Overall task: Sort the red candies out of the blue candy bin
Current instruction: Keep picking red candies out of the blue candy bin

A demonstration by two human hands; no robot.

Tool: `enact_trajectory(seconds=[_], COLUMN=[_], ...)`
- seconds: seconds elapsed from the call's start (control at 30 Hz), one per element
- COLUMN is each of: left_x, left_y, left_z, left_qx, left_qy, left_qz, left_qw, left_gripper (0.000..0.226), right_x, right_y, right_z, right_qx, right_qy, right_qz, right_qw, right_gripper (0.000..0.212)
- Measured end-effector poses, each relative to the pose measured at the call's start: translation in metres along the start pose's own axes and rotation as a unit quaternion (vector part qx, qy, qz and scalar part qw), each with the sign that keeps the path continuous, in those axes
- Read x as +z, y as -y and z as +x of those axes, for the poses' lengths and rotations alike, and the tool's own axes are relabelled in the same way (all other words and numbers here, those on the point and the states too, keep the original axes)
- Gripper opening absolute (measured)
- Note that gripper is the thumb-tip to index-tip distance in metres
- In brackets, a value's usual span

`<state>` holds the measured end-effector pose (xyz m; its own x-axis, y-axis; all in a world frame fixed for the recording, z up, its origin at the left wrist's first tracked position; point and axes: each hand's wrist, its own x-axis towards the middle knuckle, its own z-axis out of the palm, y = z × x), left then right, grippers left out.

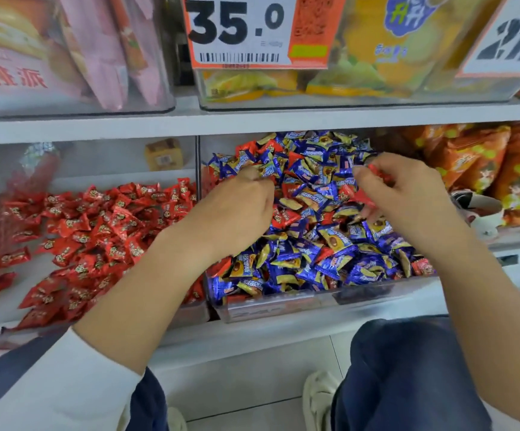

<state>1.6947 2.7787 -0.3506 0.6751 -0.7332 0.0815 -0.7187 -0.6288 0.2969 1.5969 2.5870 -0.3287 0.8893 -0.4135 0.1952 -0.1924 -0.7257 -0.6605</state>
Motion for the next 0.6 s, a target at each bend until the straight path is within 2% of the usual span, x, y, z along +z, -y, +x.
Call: enact_trajectory(seconds=[0.07, 0.13, 0.2, 0.3, 0.37, 0.47, 0.53, 0.6], left_x=[0.009, 0.017, 0.025, 0.029, 0.029, 0.026, 0.024, 0.021], left_y=[-0.003, -0.005, -0.007, -0.008, -0.005, -0.005, -0.003, -0.002], left_z=[0.001, 0.003, 0.004, 0.004, 0.005, 0.004, 0.004, 0.004], left_qx=[-0.002, -0.003, -0.003, -0.008, -0.022, -0.028, -0.026, -0.029], left_qy=[0.037, 0.053, 0.056, 0.029, 0.016, 0.008, -0.034, -0.071], left_qz=[0.024, 0.064, 0.108, 0.109, 0.081, 0.053, 0.040, 0.021], left_qw=[0.999, 0.997, 0.993, 0.994, 0.996, 0.998, 0.998, 0.997], left_gripper=[0.025, 0.036, 0.042, 0.027, 0.026, 0.022, 0.015, 0.017], right_x=[-0.001, 0.000, 0.003, 0.008, 0.011, 0.019, 0.026, 0.029], right_y=[-0.005, -0.010, -0.013, -0.016, -0.018, -0.019, -0.018, -0.019], right_z=[-0.005, -0.007, -0.008, -0.009, -0.008, -0.005, -0.004, -0.002], right_qx=[0.014, 0.016, 0.000, -0.062, -0.080, -0.102, -0.120, -0.122], right_qy=[0.035, 0.073, 0.109, 0.127, 0.128, 0.168, 0.188, 0.190], right_qz=[0.021, 0.029, -0.022, -0.139, -0.203, -0.250, -0.275, -0.292], right_qw=[0.999, 0.997, 0.994, 0.980, 0.967, 0.948, 0.935, 0.929], right_gripper=[0.026, 0.015, 0.030, 0.036, 0.036, 0.051, 0.058, 0.057])
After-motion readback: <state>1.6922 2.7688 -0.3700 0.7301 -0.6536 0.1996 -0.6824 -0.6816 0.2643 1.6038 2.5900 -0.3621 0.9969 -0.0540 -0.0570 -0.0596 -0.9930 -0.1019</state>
